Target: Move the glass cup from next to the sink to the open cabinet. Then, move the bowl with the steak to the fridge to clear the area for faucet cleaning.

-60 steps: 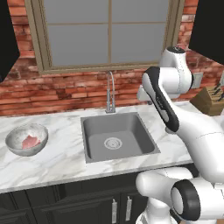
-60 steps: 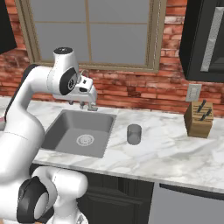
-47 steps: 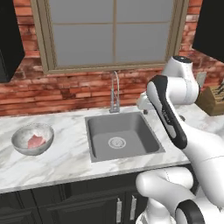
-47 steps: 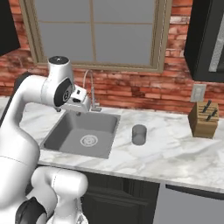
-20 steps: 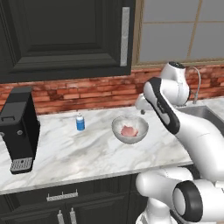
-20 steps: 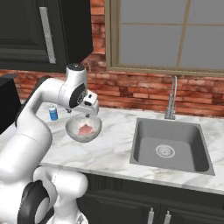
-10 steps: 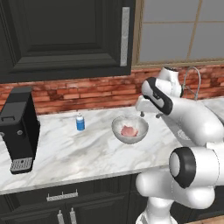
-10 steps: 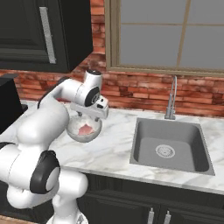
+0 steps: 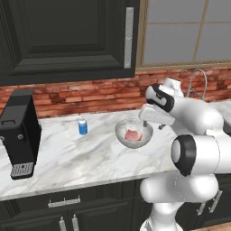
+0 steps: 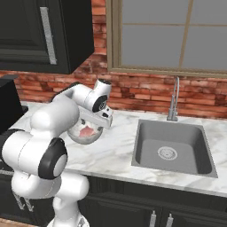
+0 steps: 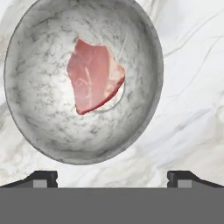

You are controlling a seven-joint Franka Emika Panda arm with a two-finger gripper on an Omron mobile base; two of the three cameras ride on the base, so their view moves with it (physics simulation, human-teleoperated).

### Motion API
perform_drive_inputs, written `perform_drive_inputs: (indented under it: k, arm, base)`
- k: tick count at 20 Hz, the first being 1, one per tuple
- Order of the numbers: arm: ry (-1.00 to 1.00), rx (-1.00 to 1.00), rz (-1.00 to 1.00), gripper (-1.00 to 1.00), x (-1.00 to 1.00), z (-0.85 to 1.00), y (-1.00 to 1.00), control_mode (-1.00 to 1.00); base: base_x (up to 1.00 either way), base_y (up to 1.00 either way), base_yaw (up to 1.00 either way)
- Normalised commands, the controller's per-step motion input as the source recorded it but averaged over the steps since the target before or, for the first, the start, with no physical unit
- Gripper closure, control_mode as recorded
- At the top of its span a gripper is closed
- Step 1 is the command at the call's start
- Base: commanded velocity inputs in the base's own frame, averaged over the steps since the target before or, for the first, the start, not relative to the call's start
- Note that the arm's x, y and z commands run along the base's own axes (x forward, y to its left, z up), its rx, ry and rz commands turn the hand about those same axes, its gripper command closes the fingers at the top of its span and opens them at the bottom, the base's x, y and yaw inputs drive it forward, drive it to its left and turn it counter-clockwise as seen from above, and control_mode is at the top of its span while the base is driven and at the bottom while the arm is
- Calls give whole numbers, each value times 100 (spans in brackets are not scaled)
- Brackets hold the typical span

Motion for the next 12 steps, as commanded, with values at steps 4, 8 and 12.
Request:
perform_drive_inputs:
  k: [4,8,12]
  arm:
    - [8,0,0,-100,7,-36,0,-100]
    - [1,0,0,-100,12,-26,-1,-100]
    - [0,0,-1,-100,16,-19,-22,-100]
  base:
    - [0,0,0]
    - [0,0,0]
    - [0,0,0]
